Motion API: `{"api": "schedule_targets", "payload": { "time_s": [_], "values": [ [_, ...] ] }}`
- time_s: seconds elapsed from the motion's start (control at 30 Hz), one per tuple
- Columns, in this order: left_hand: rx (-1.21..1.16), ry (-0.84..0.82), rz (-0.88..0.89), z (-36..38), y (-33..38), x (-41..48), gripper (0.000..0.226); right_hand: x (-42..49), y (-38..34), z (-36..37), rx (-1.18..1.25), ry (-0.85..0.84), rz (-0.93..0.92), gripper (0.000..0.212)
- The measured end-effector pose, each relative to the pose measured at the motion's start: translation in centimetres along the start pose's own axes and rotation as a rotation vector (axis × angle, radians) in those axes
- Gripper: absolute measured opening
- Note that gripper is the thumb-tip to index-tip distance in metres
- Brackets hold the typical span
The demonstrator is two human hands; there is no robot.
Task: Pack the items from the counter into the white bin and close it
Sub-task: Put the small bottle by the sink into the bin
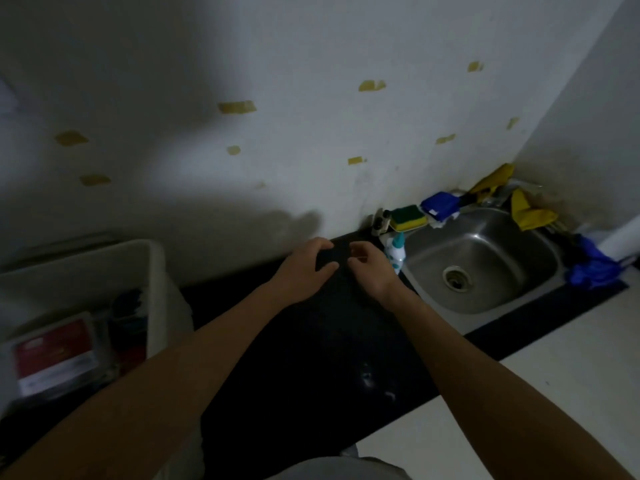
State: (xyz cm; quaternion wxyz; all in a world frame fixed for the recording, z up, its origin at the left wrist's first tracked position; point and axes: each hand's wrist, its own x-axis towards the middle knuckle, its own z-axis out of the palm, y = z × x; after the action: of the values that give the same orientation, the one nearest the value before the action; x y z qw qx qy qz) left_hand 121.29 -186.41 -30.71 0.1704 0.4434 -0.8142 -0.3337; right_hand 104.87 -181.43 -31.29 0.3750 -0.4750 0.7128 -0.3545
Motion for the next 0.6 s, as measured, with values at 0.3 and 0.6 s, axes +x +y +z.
{"api": "schedule_targets", "payload": {
  "time_s": [0.3,0.6],
  "values": [
    [-0.007,-0.074,-0.073,7.3,2.5,6.5,0.053,5.2,7.6,-6.0,-0.037,0.163,0.096,0.04],
    [0.066,-0.166,-0.168,10.9,2.4,9.2,0.066,10.3,10.3,-8.9,-0.209,0.154,-0.041,0.056]
  ]
}}
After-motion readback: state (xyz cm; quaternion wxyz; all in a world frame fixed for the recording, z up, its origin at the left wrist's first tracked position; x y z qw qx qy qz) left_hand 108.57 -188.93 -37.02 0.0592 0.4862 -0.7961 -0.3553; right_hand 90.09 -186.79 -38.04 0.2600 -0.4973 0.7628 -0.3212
